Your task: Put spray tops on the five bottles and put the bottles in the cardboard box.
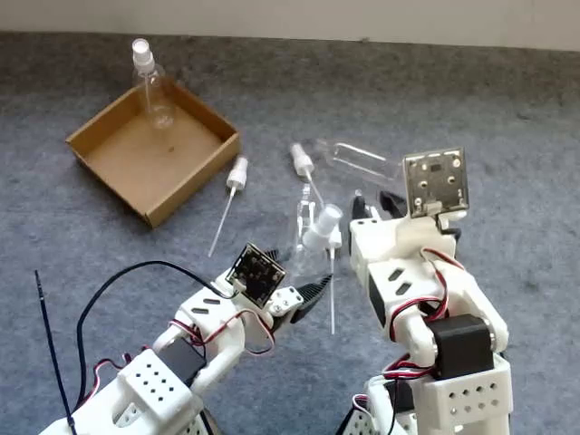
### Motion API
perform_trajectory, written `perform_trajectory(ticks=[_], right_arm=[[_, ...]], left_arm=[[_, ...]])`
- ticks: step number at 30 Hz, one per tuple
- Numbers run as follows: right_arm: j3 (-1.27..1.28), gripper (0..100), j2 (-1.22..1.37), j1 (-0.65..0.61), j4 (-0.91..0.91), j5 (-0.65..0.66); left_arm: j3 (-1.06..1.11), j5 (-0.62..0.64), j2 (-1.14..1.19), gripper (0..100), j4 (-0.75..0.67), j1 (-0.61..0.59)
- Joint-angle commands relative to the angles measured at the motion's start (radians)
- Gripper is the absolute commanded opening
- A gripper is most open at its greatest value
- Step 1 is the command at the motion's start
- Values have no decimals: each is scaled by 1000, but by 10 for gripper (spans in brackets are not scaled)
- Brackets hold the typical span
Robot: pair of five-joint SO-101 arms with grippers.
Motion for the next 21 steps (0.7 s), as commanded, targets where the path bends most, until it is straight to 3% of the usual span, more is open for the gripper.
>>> perform_trajectory(ticks=[1, 9, 12, 21], right_arm=[[25, 51, -10, 21, -107, 14], [156, 48, -5, 21, -255, 15], [213, 48, -10, 18, -297, 86], [199, 48, -12, -38, -217, 123]], left_arm=[[-19, 6, -19, 151, -29, -12], [-19, 6, -19, 151, -29, -12], [-10, 6, -56, 151, -29, -12], [65, 11, -335, 149, 21, -5]])
